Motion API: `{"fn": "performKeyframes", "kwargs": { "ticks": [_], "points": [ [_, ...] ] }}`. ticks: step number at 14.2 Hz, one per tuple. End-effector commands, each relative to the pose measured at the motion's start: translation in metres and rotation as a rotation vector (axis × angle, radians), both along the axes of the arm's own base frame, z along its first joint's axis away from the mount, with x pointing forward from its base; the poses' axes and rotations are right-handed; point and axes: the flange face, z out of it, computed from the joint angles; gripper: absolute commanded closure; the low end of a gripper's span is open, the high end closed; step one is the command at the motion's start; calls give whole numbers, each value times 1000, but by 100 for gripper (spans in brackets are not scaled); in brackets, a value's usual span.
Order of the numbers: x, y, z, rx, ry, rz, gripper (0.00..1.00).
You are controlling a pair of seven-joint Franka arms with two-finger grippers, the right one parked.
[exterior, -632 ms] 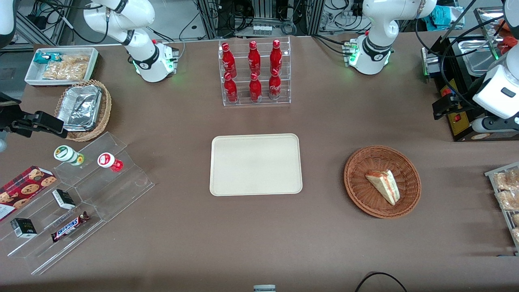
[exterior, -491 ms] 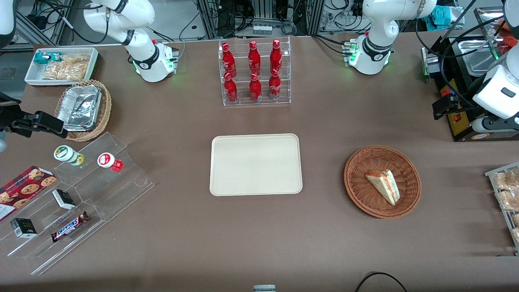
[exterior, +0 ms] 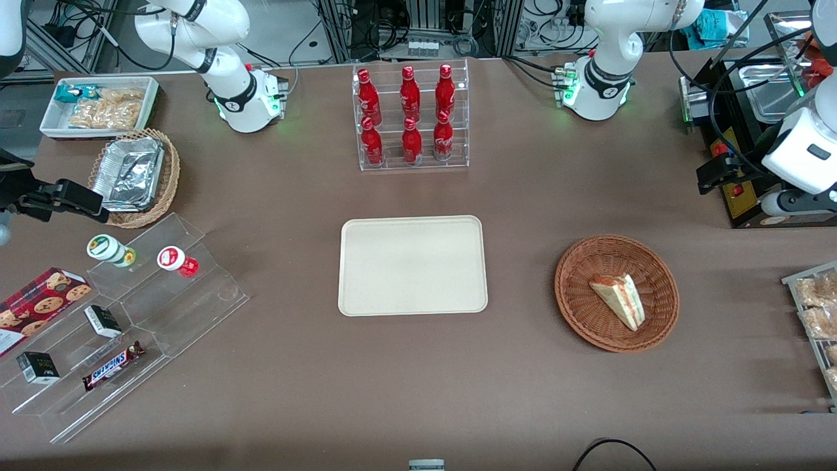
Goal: Place sandwich from basket to tray
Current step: 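Move the left gripper down over the sandwich in the wicker basket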
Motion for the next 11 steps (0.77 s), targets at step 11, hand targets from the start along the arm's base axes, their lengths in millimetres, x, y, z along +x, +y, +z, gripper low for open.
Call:
{"fn": "performKeyframes", "kwargs": {
  "ticks": [11],
  "points": [
    [84, -40, -254, 105, 69, 534, 0]
  ]
}}
